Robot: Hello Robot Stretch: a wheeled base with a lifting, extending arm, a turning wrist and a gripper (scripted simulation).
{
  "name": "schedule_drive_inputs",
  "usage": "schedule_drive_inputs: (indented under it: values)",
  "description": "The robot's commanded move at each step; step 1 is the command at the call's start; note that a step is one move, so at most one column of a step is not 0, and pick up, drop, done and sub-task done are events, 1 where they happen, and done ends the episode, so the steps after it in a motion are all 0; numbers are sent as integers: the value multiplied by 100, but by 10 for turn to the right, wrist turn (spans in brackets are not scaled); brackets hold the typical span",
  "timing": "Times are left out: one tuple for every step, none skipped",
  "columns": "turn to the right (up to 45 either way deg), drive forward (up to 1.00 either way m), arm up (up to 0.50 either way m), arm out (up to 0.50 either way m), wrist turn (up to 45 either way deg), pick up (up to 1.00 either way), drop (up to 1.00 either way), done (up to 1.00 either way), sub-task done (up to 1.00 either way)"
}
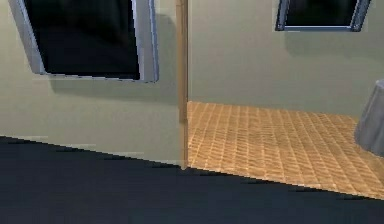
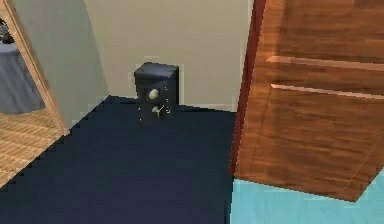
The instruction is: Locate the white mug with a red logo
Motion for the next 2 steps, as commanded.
schedule_drive_inputs:
  values:
    - [0, 5, 0, 0, 0, 0, 0, 0, 0]
    - [-270, 0, 0, 0, 0, 0, 0, 0, 0]
